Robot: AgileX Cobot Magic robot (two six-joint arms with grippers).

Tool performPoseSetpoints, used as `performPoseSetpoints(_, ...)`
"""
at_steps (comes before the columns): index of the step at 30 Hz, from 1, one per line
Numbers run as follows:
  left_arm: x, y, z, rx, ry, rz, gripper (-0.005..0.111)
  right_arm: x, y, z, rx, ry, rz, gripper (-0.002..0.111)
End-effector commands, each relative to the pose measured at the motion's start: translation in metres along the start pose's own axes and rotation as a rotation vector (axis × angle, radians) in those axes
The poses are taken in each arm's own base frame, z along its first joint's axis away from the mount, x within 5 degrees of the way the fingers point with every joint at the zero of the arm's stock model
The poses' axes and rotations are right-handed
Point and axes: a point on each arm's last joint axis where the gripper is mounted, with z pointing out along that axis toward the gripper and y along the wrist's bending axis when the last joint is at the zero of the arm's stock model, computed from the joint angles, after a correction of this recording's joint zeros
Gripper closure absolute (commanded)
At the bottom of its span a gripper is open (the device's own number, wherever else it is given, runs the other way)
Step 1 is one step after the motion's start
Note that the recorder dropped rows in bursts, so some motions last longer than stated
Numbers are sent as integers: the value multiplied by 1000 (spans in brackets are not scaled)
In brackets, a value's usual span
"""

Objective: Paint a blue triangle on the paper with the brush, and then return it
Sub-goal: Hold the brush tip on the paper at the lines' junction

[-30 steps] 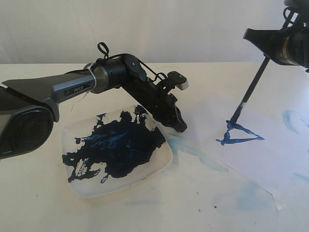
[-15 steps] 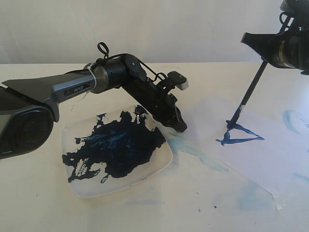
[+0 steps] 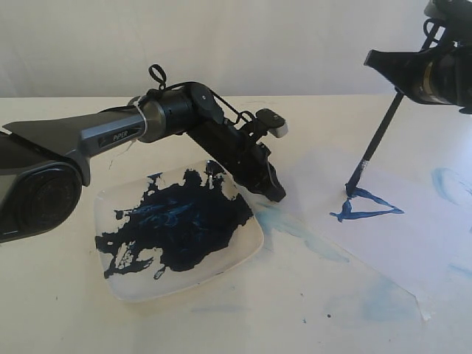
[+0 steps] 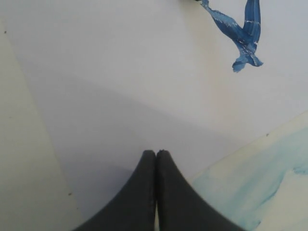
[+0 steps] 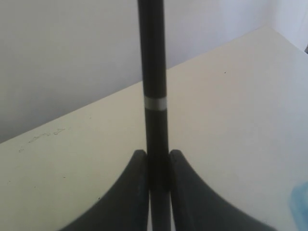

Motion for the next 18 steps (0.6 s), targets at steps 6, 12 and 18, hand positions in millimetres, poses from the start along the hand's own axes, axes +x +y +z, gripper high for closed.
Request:
performPoseSetpoints(6, 1, -3, -1, 30, 14, -5, 107, 3, 2, 0, -22, 17, 2, 108)
performPoseSetpoints(12, 1, -3, -1, 30, 14, -5, 107, 4, 2, 0, -33, 26, -4, 108)
performPoseSetpoints(18, 1, -3, -1, 30, 14, -5, 107, 9, -1, 0, -13, 35, -12, 108)
